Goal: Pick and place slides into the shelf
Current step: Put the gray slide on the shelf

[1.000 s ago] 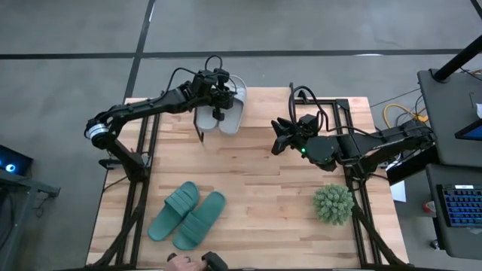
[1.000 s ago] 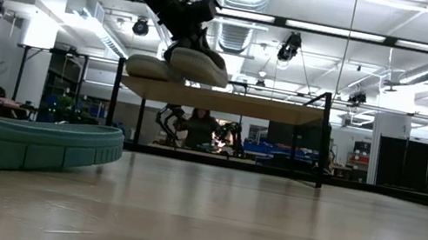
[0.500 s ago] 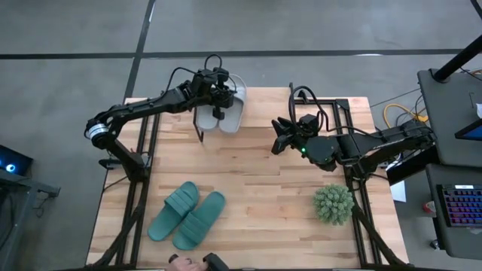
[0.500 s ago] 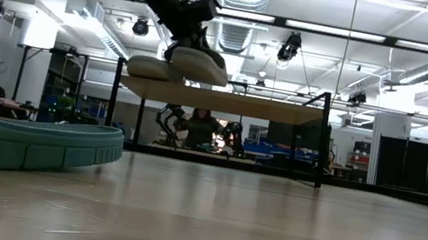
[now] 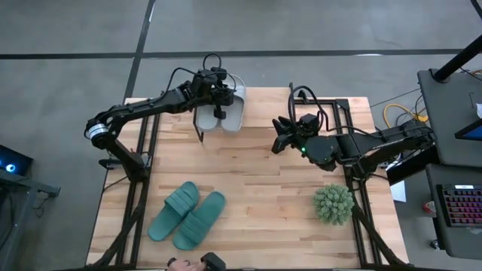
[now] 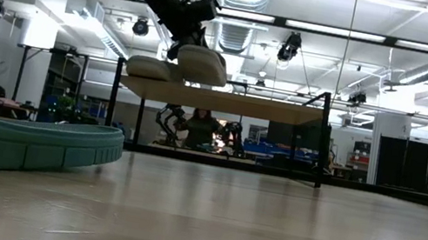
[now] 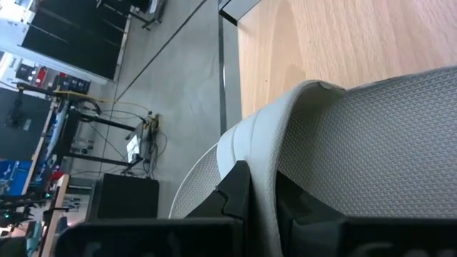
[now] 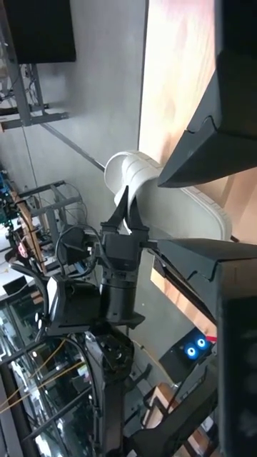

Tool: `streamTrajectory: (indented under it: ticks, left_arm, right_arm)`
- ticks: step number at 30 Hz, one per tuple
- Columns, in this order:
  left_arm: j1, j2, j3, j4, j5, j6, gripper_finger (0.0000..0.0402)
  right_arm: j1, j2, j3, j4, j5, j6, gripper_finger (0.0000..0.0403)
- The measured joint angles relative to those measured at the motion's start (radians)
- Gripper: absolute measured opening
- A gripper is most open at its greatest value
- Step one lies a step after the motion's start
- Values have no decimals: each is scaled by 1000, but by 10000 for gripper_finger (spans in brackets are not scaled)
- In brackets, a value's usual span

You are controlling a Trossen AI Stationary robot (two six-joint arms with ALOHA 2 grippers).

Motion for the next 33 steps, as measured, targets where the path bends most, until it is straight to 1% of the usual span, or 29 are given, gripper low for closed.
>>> streamTrajectory:
  ticks: [8,11,21,33]
  left_arm:
    - [0,2,-1,9,-2,-4,0]
    - [-1,2,-1,9,-17,-6,1]
    - [-1,2,-1,14,-22,-5,41]
    - [-8,2,9,5,-25,1,48]
  right_arm:
    - [0,0,0,0,0,0,112]
    - [0,0,0,0,0,0,112]
    - [0,0,0,0,0,3,108]
    - [0,0,0,0,0,3,106]
